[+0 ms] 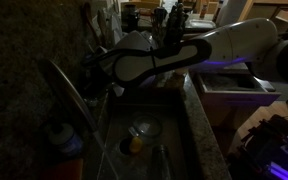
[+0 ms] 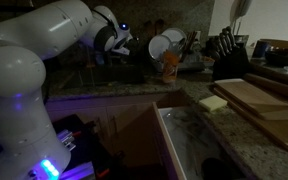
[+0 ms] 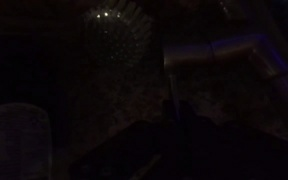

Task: Close the tap

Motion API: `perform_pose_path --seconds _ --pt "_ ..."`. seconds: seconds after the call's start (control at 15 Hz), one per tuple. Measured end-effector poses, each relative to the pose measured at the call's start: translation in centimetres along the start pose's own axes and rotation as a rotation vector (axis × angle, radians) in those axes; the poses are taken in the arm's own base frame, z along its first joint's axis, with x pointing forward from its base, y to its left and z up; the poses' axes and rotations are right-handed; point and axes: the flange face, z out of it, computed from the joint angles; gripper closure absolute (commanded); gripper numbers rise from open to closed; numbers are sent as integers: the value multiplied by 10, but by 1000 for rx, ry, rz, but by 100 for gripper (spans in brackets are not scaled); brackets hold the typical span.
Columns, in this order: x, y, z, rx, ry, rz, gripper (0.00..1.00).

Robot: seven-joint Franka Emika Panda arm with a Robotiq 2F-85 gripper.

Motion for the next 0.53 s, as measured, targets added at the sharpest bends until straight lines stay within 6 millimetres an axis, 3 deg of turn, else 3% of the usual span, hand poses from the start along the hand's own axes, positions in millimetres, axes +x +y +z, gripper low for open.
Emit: perform_pose_path --seconds 0.27,0.33,0.47,0.53 --pt "2 0 -1 16 -15 -41 96" --pt "3 -1 -1 17 -15 -51 65" --pt "4 -3 -1 24 -15 -75 58" --pt "9 -11 -2 42 -18 -86 78"
